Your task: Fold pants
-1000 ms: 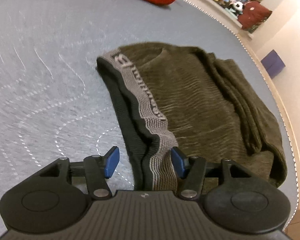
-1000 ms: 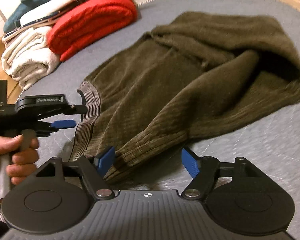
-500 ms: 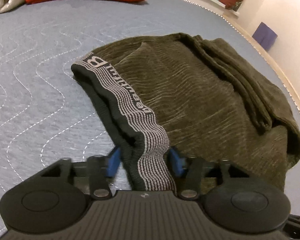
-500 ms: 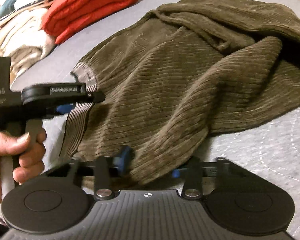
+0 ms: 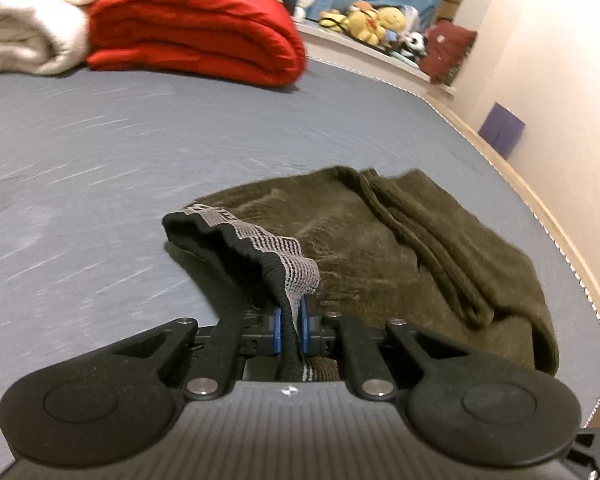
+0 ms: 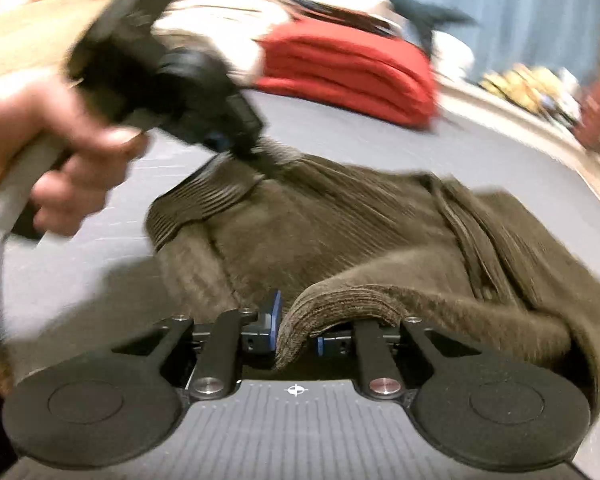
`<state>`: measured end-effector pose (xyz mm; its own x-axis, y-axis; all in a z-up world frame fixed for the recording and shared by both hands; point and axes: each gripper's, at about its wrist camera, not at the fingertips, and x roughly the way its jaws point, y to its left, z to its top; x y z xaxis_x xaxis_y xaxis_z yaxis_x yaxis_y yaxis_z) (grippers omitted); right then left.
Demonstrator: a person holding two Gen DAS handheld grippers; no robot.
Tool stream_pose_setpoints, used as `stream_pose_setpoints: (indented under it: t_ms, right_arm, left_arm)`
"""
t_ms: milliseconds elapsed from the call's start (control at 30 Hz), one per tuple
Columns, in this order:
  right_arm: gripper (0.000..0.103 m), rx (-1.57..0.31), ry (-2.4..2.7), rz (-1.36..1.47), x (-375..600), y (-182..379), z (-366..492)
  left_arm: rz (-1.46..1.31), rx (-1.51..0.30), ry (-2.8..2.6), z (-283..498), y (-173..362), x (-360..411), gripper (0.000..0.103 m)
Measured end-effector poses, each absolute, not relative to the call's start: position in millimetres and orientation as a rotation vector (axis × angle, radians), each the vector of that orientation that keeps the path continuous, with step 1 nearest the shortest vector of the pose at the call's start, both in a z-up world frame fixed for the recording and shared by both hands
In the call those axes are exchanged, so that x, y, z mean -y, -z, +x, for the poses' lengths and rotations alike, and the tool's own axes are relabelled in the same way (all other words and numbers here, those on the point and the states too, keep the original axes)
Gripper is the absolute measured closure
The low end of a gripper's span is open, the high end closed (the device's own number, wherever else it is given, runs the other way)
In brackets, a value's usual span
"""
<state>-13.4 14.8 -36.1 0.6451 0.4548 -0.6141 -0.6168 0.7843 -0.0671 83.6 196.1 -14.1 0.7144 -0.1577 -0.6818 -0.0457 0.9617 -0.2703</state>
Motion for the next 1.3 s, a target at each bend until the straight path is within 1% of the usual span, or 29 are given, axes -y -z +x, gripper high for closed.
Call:
stream_pose_setpoints:
  t_ms: [133, 200, 333, 400, 433, 467, 500, 533, 567, 600, 667, 700, 767, 867, 933, 1067, 1133, 1200, 1233, 1300]
  right_arm:
    - [0.087, -0.563, -0.795, -0.325, -44.7, 28.6, -41.2]
    - [0.087, -0.560, -0.877, -0.318, -58.3, 25.4, -50.7]
    - [0.087, -0.529, -0.998, -0.359, -85.9, 24.0, -67.7]
    - [0.084, -0.580, -0.984, -0.382, -92.7, 30.8, -62.6]
    - [0.084, -0.617, -0.977, -0.387, -94.8, 34.3, -61.0]
    - [0.083, -0.653, -0.981, -0.389, -94.5, 36.6, -59.3]
    - [0.080, -0.693, -0.993, -0.401, -91.2, 37.5, -56.9]
    - [0.076, -0.714, -1.004, -0.410, -86.3, 37.1, -54.3]
    - [0.066, -0.726, -1.025, -0.408, -77.3, 33.5, -51.9]
    - [0.063, -0.732, -1.047, -0.398, -67.2, 27.9, -53.4]
    - [0.062, -0.741, -1.100, -0.382, -51.4, 10.4, -53.0]
    - [0.056, -0.739, -1.112, -0.374, -44.3, -0.5, -51.1]
    - [0.050, -0.709, -1.087, -0.364, -23.6, -24.5, -40.7]
    - [0.044, -0.647, -0.961, -0.363, 5.0, -50.9, -5.6]
    - [0.044, -0.616, -0.832, -0.382, 15.4, -53.8, 20.6]
    - [0.044, -0.625, -0.656, -0.324, 30.4, -22.8, 64.4]
    - [0.044, -0.664, -0.584, -0.280, 33.4, 8.0, 83.0]
    - [0.044, -0.760, -0.530, -0.336, 27.4, 32.9, 93.2]
    - [0.044, -0.747, -0.550, -0.372, 24.4, 40.5, 92.8]
    - [0.033, -0.710, -0.591, -0.420, 14.8, 48.2, 90.5]
  left_arm:
    - [-0.274, -0.794, -0.004, 48.0, 5.3, -239.6, 0.094]
    - [-0.299, -0.822, -0.053, 32.9, 3.5, -263.7, 0.096]
    - [-0.352, -0.872, -0.111, 14.4, -0.6, -295.2, 0.096]
    - [-0.331, -0.903, -0.159, 15.7, -0.7, -298.9, 0.094]
    - [-0.305, -0.890, -0.198, 14.3, -3.7, -300.9, 0.094]
    - [-0.272, -0.865, -0.251, 11.1, -9.5, -304.1, 0.089]
    - [-0.252, -0.840, -0.278, 10.7, -14.6, -303.5, 0.080]
    - [-0.252, -0.814, -0.281, 11.1, -20.6, -303.0, 0.077]
    - [-0.277, -0.785, -0.260, 11.5, -26.2, -304.0, 0.071]
    - [-0.298, -0.767, -0.239, 11.9, -29.7, -302.4, 0.068]
    - [-0.313, -0.748, -0.194, 17.4, -32.7, -292.1, 0.064]
    - [-0.310, -0.747, -0.167, 21.0, -32.8, -284.1, 0.063]
    - [-0.303, -0.752, -0.117, 30.5, -31.5, -263.1, 0.063]
    - [-0.280, -0.759, -0.054, 34.2, -27.8, -234.6, 0.063]
    - [-0.249, -0.768, -0.046, 39.6, -23.0, -218.4, 0.063]
    - [-0.233, -0.797, -0.046, 54.2, -10.5, -201.6, 0.063]
    - [-0.227, -0.812, -0.052, 60.7, -7.0, -197.6, 0.059]
    - [-0.223, -0.822, -0.053, 64.9, -3.7, -193.4, 0.052]
    - [-0.219, -0.823, -0.051, 68.1, -2.6, -190.5, 0.052]
    - [-0.217, -0.826, -0.056, 73.8, -1.2, -189.1, 0.049]
